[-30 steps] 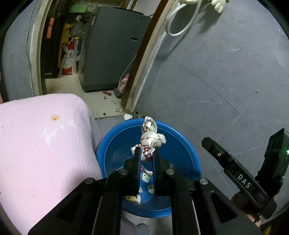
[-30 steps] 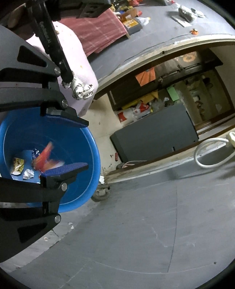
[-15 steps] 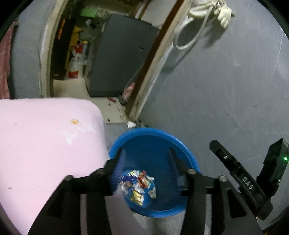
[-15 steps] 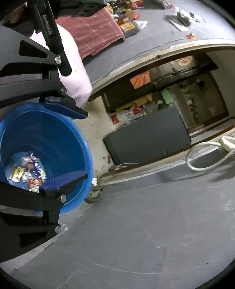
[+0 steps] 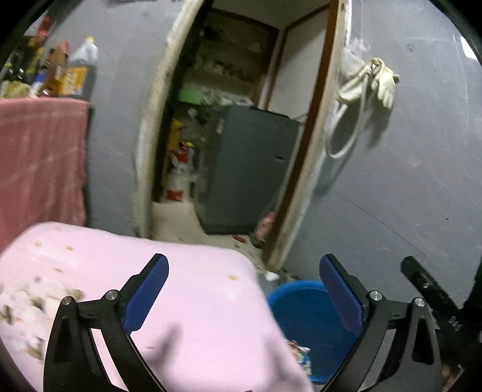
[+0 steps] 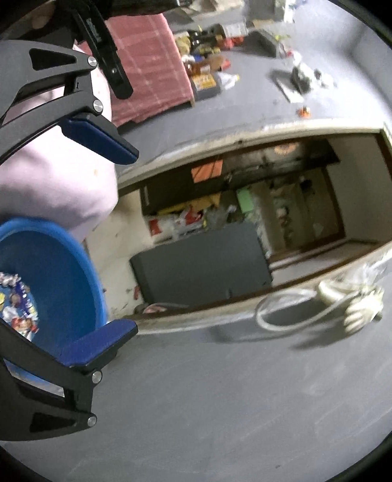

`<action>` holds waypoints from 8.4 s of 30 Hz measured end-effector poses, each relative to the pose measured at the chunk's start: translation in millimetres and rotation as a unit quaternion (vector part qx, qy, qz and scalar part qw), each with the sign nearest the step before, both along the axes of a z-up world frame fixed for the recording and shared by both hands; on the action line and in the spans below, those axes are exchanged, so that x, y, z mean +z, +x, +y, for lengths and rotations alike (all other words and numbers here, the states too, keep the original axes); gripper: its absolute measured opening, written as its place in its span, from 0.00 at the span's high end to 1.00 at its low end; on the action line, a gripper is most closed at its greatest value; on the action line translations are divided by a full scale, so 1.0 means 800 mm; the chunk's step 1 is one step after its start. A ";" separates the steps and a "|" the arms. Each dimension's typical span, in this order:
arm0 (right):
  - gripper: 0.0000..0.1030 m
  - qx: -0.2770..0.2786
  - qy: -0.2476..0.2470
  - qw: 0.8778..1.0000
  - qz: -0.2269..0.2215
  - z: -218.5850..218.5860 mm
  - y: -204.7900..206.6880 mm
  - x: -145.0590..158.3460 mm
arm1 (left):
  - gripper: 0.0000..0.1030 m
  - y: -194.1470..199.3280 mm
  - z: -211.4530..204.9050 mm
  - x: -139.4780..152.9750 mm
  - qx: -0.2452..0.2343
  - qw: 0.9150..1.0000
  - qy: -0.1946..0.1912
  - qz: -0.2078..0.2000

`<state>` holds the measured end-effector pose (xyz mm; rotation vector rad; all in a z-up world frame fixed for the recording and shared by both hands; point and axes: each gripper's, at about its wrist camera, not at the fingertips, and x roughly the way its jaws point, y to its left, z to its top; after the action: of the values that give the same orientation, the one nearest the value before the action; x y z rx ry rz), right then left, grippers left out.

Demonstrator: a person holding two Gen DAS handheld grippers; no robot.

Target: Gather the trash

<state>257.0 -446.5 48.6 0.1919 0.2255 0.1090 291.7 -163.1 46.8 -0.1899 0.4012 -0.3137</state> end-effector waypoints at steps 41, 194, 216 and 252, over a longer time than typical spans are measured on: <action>0.00 0.205 -0.128 0.970 0.024 0.303 0.034 -0.036 | 0.02 -0.081 0.299 -0.080 0.200 0.979 0.036 0.014; 0.66 -0.068 -0.041 0.995 0.060 -0.030 0.003 -0.067 | 0.87 0.023 -0.141 -0.082 -0.159 0.984 0.021 0.080; 0.26 -0.081 -0.026 0.996 0.040 -0.037 -0.007 -0.060 | 0.27 0.011 -0.100 -0.066 -0.091 0.994 0.002 0.055; 0.00 -0.042 -0.100 0.993 -0.044 0.072 -0.222 0.014 | 0.02 -0.220 0.045 -0.021 0.002 0.997 0.031 -0.065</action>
<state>79.7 -388.8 59.8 -0.0033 0.1385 0.0111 115.9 -127.0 29.8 -0.1087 0.2820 -0.3068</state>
